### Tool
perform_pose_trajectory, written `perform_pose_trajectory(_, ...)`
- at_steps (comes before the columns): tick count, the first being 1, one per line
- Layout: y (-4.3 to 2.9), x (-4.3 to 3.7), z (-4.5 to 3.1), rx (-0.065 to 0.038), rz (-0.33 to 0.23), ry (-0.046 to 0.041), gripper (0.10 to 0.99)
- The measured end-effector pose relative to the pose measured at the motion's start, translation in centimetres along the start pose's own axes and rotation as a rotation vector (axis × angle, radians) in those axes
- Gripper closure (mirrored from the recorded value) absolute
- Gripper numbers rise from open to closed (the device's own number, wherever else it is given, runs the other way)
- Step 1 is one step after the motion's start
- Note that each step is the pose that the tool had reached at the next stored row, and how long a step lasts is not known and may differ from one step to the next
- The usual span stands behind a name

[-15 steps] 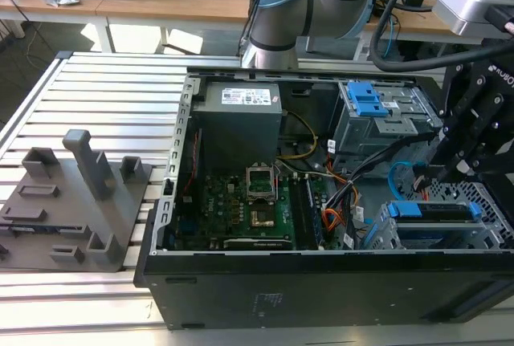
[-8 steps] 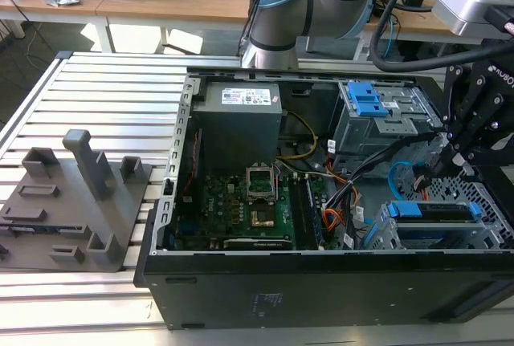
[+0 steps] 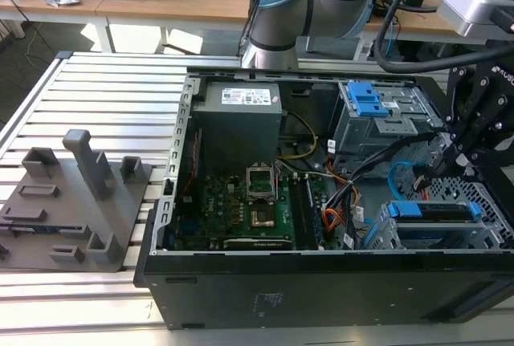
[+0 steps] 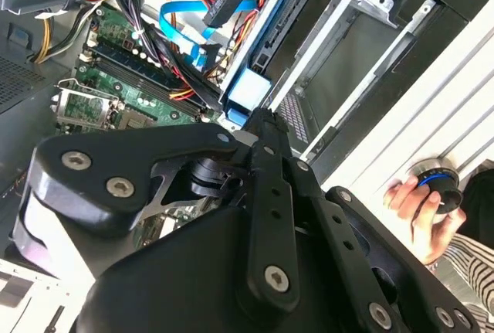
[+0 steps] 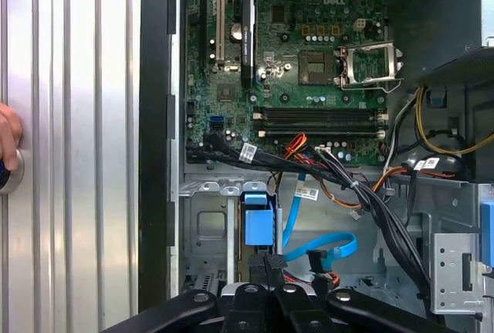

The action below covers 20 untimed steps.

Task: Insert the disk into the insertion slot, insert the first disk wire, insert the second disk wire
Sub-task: 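Insert the disk into the insertion slot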

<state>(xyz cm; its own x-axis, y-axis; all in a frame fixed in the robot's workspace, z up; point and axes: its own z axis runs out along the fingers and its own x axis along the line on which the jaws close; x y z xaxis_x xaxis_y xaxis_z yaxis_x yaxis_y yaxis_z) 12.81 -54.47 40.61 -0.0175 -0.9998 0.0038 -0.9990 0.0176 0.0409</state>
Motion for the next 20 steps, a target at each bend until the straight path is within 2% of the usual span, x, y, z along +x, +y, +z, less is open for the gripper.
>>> perform_pose_trajectory(2, -0.06, 0.00, 0.55, 0.000, 0.000, 0.0000, 0.980)
perform_pose_trajectory(9, -0.11, -0.01, 1.59, 0.000, 0.000, 0.0000, 0.980)
perform_pose_trajectory(20, -0.14, -0.01, 2.36, 0.000, 0.000, -0.0001, 0.980)
